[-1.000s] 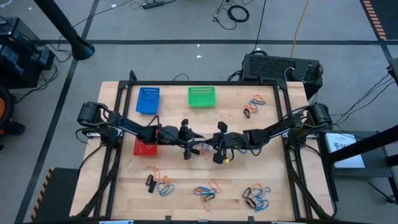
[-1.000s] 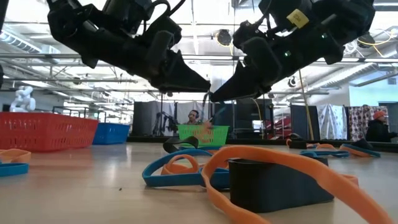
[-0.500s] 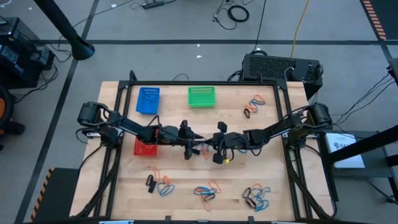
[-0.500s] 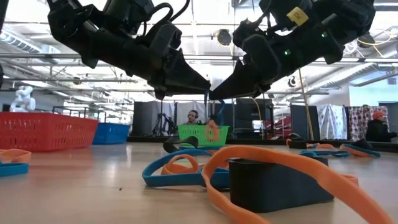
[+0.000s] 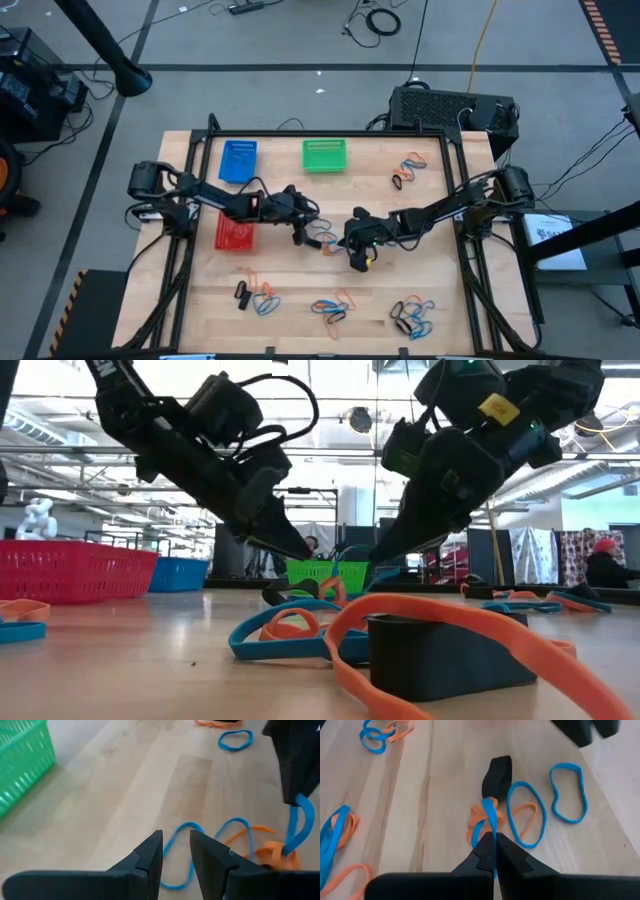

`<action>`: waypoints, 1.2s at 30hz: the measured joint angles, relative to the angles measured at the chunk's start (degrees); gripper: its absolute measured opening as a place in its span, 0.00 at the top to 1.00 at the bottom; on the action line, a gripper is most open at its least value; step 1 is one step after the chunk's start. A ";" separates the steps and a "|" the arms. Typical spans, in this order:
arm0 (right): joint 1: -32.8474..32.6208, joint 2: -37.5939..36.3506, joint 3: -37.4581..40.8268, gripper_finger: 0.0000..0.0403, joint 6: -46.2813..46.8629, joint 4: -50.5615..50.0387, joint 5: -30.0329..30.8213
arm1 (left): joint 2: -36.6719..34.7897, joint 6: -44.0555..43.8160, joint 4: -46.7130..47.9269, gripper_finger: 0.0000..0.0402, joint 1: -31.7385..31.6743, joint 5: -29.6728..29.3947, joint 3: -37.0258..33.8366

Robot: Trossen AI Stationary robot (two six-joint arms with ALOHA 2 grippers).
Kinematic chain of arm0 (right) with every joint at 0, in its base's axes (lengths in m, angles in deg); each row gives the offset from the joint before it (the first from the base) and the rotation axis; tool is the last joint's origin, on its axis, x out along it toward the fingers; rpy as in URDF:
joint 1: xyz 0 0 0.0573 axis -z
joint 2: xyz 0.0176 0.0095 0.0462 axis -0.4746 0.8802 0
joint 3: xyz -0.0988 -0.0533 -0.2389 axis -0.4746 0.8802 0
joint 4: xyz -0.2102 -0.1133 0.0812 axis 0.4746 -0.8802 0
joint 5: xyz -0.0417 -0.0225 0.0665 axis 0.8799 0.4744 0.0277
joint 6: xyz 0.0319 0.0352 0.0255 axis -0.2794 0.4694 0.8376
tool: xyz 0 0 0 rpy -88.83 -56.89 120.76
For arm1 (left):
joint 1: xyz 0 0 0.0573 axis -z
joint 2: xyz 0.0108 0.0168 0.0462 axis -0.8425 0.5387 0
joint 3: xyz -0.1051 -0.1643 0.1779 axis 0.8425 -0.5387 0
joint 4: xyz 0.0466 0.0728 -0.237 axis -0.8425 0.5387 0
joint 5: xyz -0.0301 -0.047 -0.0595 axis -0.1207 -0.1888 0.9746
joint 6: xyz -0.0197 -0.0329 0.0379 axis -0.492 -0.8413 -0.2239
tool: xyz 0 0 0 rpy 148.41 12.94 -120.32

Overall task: Sort rubber bands into baskets
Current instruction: Put the blue rubber band into the blue bin

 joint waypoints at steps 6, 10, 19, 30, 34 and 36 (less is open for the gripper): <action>0.00 -0.03 0.00 0.96 4.19 -2.33 0.01 | 4.23 6.11 -0.19 0.74 -1.40 3.73 1.09; -0.06 -0.03 0.00 0.91 4.27 -2.93 -0.01 | 7.64 10.24 0.17 0.74 -2.12 3.68 3.61; -0.53 -0.03 0.00 0.74 4.03 -4.01 0.07 | 8.57 15.10 9.86 0.74 -2.17 4.29 9.40; -0.66 -1.38 0.00 0.67 1.21 -4.42 0.02 | 8.57 16.32 13.47 0.74 -2.19 4.36 10.82; -0.76 -1.88 0.00 0.67 1.16 -4.73 0.02 | 8.57 16.26 14.92 0.74 -2.39 4.53 10.84; -0.74 -1.88 0.00 0.67 1.03 -4.86 0.02 | 8.57 16.15 15.58 0.74 -2.62 4.74 10.84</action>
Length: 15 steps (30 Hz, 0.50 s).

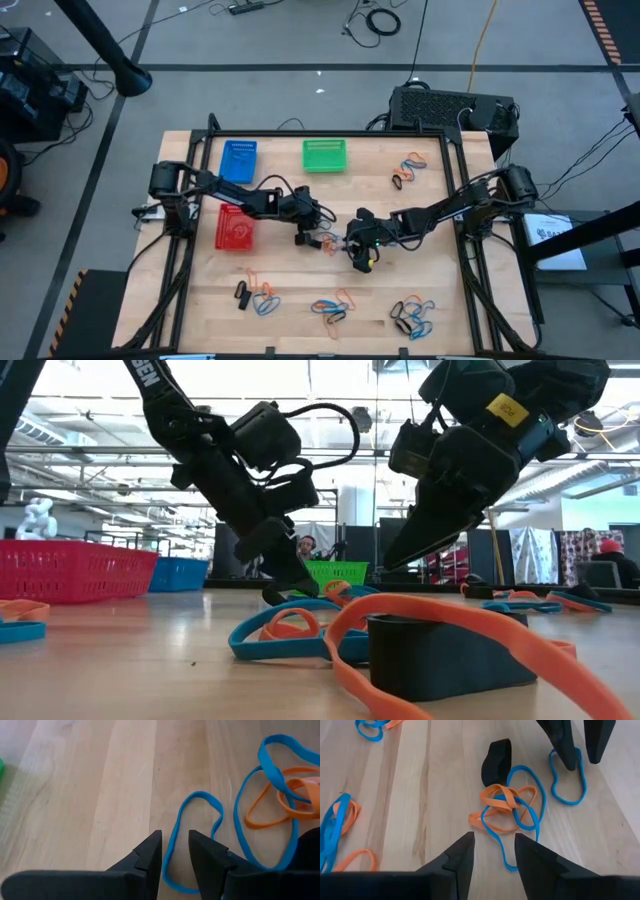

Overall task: Sort rubber bands into baskets
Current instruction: Put the blue rubber band into the blue bin

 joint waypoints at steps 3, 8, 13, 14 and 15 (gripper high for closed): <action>0.00 0.00 0.00 0.67 -0.02 -0.19 0.00 | 0.00 -0.02 0.36 0.74 -0.57 0.01 0.00; 0.00 0.00 0.00 0.67 -0.02 -0.33 0.00 | 0.00 -0.10 0.73 0.74 -1.74 1.31 0.00; 0.00 0.00 0.00 0.67 -0.46 -0.42 0.01 | 2.46 -1.53 0.17 0.74 -2.69 3.55 1.15; 0.00 0.00 0.00 0.67 -0.46 -0.46 0.00 | 3.03 -1.60 0.22 0.74 -2.82 3.56 1.68; 0.00 0.00 0.00 0.67 -0.46 -0.64 0.00 | 3.60 -2.13 0.23 0.74 -2.94 3.70 2.18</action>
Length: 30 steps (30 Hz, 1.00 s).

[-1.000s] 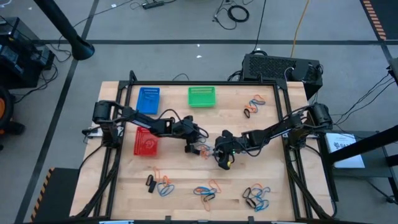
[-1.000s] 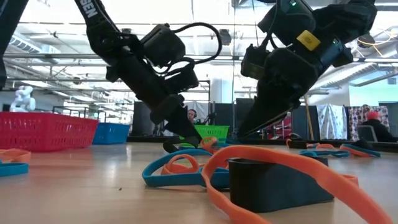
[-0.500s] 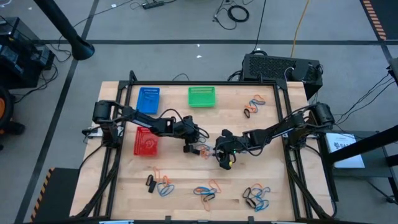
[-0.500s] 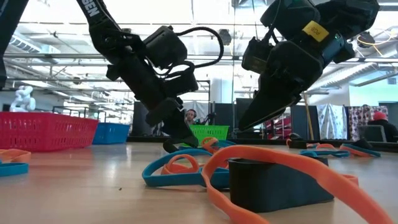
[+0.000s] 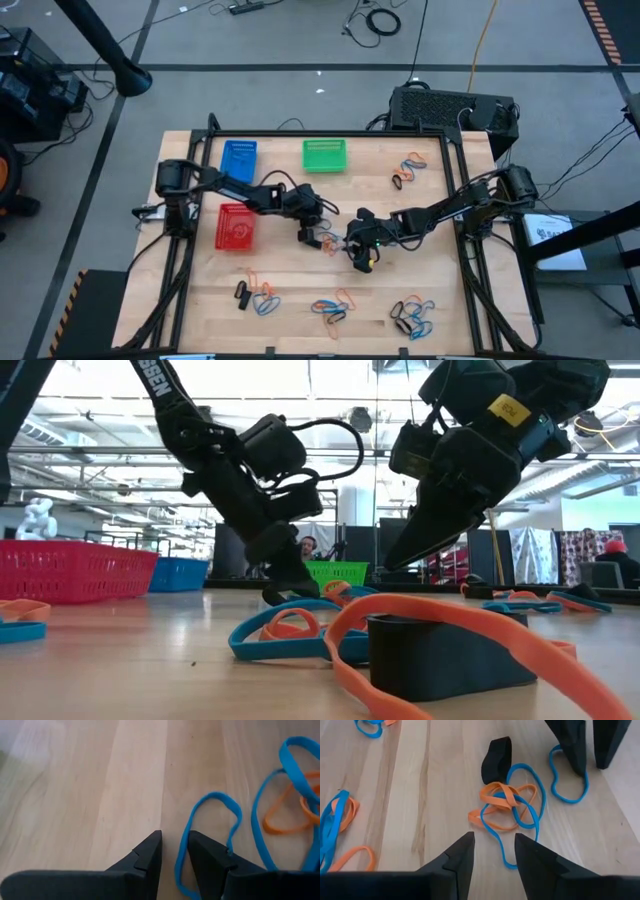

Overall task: Sort rubber bands into baskets
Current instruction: Put the blue rubber band into the blue bin

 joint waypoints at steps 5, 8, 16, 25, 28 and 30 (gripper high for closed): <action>0.00 0.00 0.00 0.67 0.07 -0.93 0.00 | 0.47 -0.84 1.90 0.84 -0.22 0.94 2.09; 0.00 0.00 0.00 0.67 0.18 -1.65 0.00 | 0.40 -0.84 7.63 0.97 -0.22 0.99 4.85; 0.00 0.00 -0.04 0.67 2.51 -2.97 -0.02 | -3.93 1.61 16.39 0.99 1.00 -3.47 9.88; -0.02 -0.02 -0.02 0.67 9.57 -12.05 0.11 | -19.23 1.59 40.28 0.99 1.10 -20.50 10.62; -0.04 -0.02 -0.04 0.67 10.97 -12.80 0.16 | -23.74 -2.57 50.44 0.99 -0.02 -29.51 10.43; -0.04 -0.02 -0.02 0.67 11.19 -12.77 0.17 | -26.47 -6.11 58.13 0.99 -1.45 -33.51 10.44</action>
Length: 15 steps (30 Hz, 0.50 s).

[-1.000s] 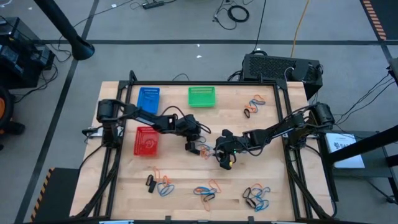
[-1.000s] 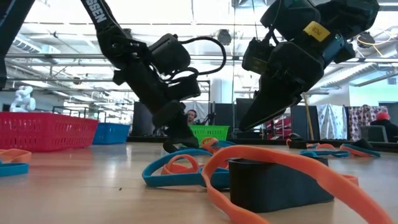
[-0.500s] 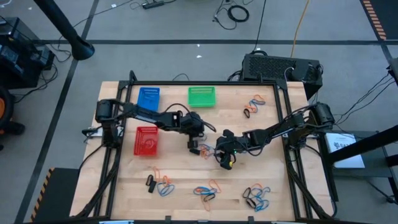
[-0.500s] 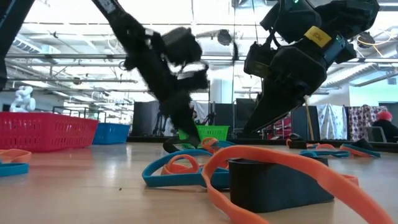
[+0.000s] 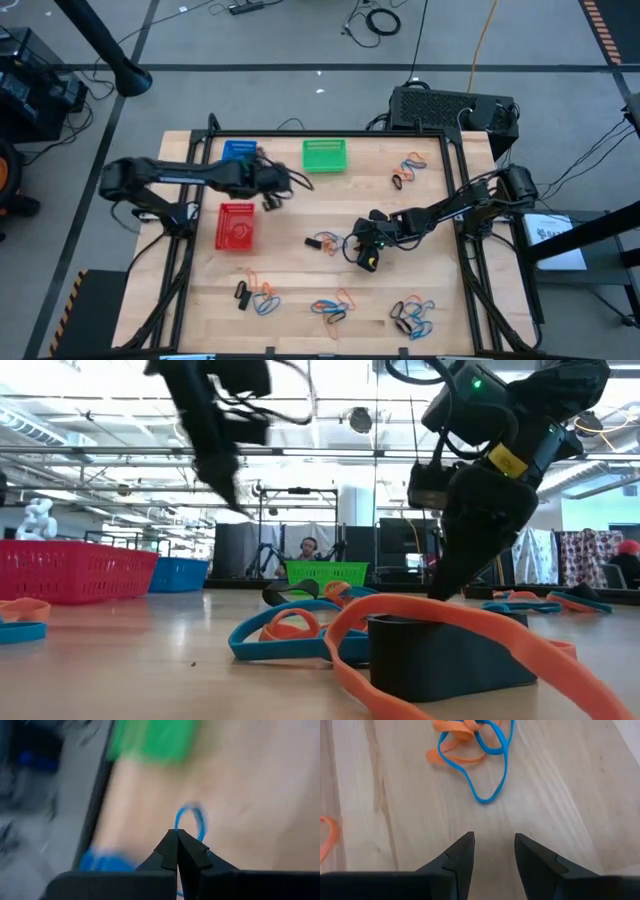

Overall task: Sort rubber bands into baskets
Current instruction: Put the blue rubber band into the blue bin

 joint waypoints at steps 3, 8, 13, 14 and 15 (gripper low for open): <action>0.00 0.00 0.00 0.67 0.02 0.53 0.01 | -2.18 -4.50 6.07 0.99 -3.48 -3.15 0.02; 0.00 0.00 -0.02 0.67 1.05 1.07 -0.17 | -2.40 -7.21 9.72 1.00 -12.38 -3.70 -0.11; -0.23 0.00 -0.02 0.67 1.51 0.70 -0.19 | -0.19 -4.99 9.38 1.00 -20.44 -2.89 -1.22; -0.37 0.00 -0.02 0.67 1.49 0.72 -0.19 | 0.17 -4.85 9.11 1.00 -21.93 -1.98 -1.44; -0.60 0.00 -0.02 0.67 1.44 0.68 -0.21 | 0.50 -4.83 8.78 1.00 -23.32 -1.01 -1.91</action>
